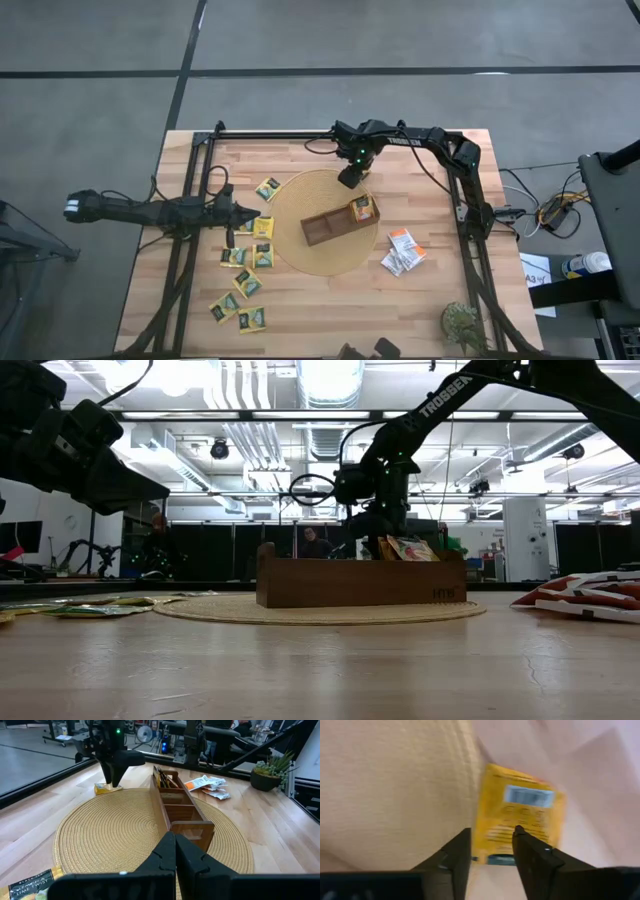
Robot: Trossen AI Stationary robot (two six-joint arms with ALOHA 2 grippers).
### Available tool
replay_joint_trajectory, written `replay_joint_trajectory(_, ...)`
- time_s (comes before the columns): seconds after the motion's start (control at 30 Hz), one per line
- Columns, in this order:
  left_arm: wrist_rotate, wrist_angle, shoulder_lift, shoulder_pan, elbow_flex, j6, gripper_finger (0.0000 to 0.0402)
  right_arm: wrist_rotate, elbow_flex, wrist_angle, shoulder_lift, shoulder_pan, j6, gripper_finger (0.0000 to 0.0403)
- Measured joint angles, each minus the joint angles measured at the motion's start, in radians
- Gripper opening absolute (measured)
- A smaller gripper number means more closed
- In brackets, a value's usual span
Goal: Pick & Place Tea
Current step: Put the orange tea bag into the right section of the wooden organizer
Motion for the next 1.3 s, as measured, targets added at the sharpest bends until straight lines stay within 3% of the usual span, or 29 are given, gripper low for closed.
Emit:
replay_joint_trajectory(0.13,0.0,0.0,0.0,0.0,0.0,0.0,0.0,0.081,-0.004,-0.004,-0.001,-0.001,0.0,0.0182)
replay_joint_trajectory(0.3,0.0,0.0,0.0,0.0,0.0,0.0,0.0,0.091,-0.025,0.008,0.012,0.0,0.001,0.0212)
replay_joint_trajectory(0.6,0.0,0.0,0.0,0.0,0.0,0.0,0.0,0.105,-0.048,0.035,0.061,-0.001,-0.005,0.0222)
replay_joint_trajectory(0.8,0.0,0.0,0.0,0.0,0.0,0.0,0.0,0.103,-0.05,0.044,0.064,0.0,-0.005,0.017)
replay_joint_trajectory(1.1,0.0,0.0,0.0,0.0,0.0,0.0,0.0,0.103,-0.051,0.053,0.065,0.0,-0.01,0.0023)
replay_joint_trajectory(1.3,0.0,0.0,0.0,0.0,0.0,0.0,0.0,0.105,-0.019,0.004,0.061,0.0,-0.014,0.0009)
